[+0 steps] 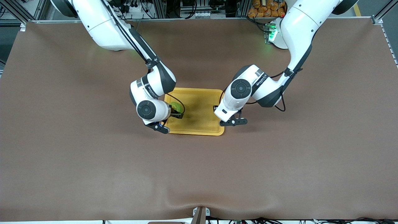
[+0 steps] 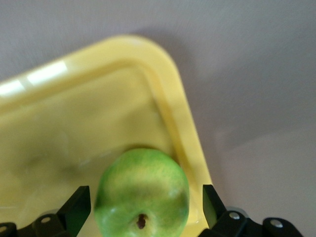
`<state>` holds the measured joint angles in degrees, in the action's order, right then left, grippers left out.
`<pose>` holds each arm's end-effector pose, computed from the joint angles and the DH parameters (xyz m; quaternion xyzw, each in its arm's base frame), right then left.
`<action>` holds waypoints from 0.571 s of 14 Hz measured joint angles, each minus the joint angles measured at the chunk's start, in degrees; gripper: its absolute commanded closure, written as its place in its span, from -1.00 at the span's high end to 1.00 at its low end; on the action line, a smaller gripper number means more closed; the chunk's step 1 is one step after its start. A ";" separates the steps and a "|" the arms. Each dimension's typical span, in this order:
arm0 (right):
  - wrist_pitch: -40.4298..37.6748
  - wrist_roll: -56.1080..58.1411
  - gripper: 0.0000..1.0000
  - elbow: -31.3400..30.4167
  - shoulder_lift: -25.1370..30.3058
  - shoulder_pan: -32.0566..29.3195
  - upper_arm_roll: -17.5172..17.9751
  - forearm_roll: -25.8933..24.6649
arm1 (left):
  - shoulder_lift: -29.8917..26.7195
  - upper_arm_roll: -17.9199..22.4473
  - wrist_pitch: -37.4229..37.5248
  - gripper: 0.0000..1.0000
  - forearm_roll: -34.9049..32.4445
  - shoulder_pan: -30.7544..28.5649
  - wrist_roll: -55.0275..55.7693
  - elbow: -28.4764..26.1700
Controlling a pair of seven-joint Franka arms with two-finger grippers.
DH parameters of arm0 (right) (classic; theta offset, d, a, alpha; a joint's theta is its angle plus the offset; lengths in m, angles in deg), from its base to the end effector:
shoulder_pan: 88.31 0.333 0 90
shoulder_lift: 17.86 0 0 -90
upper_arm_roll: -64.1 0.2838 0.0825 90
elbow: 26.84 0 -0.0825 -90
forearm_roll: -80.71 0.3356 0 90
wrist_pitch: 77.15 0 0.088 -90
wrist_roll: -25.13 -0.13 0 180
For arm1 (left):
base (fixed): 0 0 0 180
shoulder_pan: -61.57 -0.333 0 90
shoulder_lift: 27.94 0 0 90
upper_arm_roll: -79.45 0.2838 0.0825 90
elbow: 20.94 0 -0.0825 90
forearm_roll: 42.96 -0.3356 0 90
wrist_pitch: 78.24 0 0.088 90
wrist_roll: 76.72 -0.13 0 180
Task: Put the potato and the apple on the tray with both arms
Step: 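Release the apple on the tray and withdraw the right gripper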
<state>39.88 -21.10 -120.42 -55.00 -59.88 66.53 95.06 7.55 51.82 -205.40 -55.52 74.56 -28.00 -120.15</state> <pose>0.5080 0.3231 0.2085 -0.9649 0.2032 0.1654 0.0176 0.4802 -0.3701 0.2337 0.9976 0.0363 -0.0550 0.0190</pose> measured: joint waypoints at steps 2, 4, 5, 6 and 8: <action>-1.56 0.08 1.00 0.73 2.38 -2.05 -0.92 -0.02 | 0.27 0.00 -0.07 -0.76 0.00 1.12 0.06 0.02; -2.18 0.43 1.00 1.37 6.19 -6.60 -1.19 -0.02 | 0.58 0.01 -0.99 -0.76 0.00 1.74 0.12 0.04; -3.11 1.92 1.00 1.54 8.49 -9.55 -1.21 -0.03 | 0.82 0.02 -2.02 -0.76 0.00 1.92 0.12 0.05; -4.83 4.73 1.00 1.56 10.61 -12.24 -1.23 -0.04 | 1.10 0.03 -3.25 -0.76 -0.05 2.19 0.12 0.05; -8.25 11.40 1.00 1.48 13.75 -16.67 -1.29 -0.05 | 1.88 0.04 -5.59 -0.76 -0.61 3.19 0.12 0.07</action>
<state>31.63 -9.70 -118.94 -41.25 -76.54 65.24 95.02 9.42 51.86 -210.99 -56.13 77.75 -27.89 -120.07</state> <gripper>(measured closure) 0.000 0.467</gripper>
